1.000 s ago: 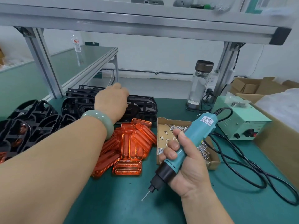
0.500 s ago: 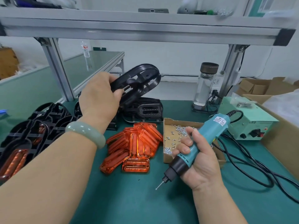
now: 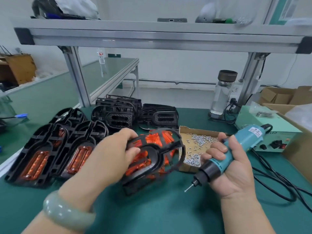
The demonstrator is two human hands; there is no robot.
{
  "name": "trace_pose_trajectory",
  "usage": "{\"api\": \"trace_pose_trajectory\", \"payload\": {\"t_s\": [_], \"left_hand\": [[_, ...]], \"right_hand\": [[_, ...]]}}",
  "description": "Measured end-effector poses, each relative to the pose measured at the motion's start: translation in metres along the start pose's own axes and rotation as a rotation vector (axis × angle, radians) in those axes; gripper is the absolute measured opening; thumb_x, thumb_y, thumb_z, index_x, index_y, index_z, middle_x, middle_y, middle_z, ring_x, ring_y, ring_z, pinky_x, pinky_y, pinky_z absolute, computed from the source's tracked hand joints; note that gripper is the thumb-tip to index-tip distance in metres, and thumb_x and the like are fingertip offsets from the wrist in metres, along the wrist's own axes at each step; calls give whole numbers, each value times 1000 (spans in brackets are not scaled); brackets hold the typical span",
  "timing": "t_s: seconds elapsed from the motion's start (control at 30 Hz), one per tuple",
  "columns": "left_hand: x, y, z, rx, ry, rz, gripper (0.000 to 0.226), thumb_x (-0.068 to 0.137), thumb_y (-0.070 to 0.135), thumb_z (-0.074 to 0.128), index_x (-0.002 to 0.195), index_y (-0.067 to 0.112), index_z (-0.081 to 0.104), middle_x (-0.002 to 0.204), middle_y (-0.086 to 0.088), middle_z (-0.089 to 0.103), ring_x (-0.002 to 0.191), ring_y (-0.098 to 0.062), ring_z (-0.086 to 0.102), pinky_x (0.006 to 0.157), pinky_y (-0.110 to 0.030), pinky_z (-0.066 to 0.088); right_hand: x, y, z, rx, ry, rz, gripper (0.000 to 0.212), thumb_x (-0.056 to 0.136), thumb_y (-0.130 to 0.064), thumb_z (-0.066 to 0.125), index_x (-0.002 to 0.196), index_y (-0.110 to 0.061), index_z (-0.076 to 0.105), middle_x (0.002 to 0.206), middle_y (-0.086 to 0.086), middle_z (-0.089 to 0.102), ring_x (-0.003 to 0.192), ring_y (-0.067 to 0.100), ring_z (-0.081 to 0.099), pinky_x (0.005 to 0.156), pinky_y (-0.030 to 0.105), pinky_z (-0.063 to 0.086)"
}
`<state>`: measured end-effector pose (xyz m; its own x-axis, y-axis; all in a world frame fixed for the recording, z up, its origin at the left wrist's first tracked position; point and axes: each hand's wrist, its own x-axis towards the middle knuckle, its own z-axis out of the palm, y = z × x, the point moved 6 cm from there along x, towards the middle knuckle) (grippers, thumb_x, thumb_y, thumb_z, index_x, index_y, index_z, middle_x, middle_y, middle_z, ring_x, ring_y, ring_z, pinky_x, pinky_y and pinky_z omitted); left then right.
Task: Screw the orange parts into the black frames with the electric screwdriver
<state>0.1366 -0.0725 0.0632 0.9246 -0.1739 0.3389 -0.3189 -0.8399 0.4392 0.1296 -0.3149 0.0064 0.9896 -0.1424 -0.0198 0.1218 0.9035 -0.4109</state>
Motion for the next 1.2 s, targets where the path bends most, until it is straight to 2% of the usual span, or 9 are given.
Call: {"api": "trace_pose_trajectory", "payload": {"t_s": [0.2,0.4,0.57,0.63,0.83,0.93,1.07,1.13,1.2], "left_hand": [[-18,-10,49,-64,-427,-15,14,85,35,63,94,39,53,88,15,63,82,-2,58,82,-29,48],[-27,3,77,-120,-547,18,16,84,41,61,100,42,59,98,18,62,92,-3,57,87,-28,48],[-29,11,83,-97,-486,105,21,85,40,61,105,37,64,87,22,54,89,2,50,82,-19,42],[-29,8,82,-95,-423,89,25,83,44,63,107,39,62,92,23,55,91,3,49,81,-16,40],[-31,4,78,5,-321,87,29,76,52,65,103,42,62,94,20,54,92,-2,51,83,-27,46],[-33,1,77,-14,-303,56,34,72,57,65,103,43,63,94,22,53,90,0,52,82,-25,47],[-26,-7,62,-164,-185,-77,12,72,54,65,78,44,65,78,26,61,77,7,57,73,-18,47],[-18,-11,57,-131,-85,-122,10,78,45,66,86,39,68,78,23,63,76,5,58,75,-19,48],[-8,-12,56,-86,-1,-172,21,80,41,66,99,33,68,82,20,61,81,-1,59,79,-24,49]], "right_hand": [[-1,0,4,26,-50,18,18,90,-38,49,90,-23,58,60,-13,40,42,-1,41,49,16,45],[-1,3,4,11,-69,32,18,88,-39,50,90,-23,59,59,-13,40,41,0,42,49,16,46],[0,6,2,7,-52,42,18,87,-39,51,90,-23,58,59,-12,42,42,0,43,49,17,46],[0,7,2,6,-49,52,17,87,-39,51,90,-23,58,59,-13,42,42,0,43,49,17,46],[1,13,2,-27,-31,63,17,82,-37,55,90,-22,58,58,-12,40,42,1,42,47,18,45],[1,16,1,-35,-25,65,16,82,-36,55,90,-21,58,58,-12,41,41,2,42,47,19,46],[1,17,0,-38,-23,65,17,80,-35,57,89,-21,58,58,-11,41,41,2,42,46,19,46],[1,17,0,-39,-27,66,17,80,-35,57,89,-21,58,58,-11,41,41,2,42,47,19,46],[0,17,-1,-35,-28,67,16,81,-35,57,89,-21,58,58,-11,40,41,2,42,47,19,46]]}}
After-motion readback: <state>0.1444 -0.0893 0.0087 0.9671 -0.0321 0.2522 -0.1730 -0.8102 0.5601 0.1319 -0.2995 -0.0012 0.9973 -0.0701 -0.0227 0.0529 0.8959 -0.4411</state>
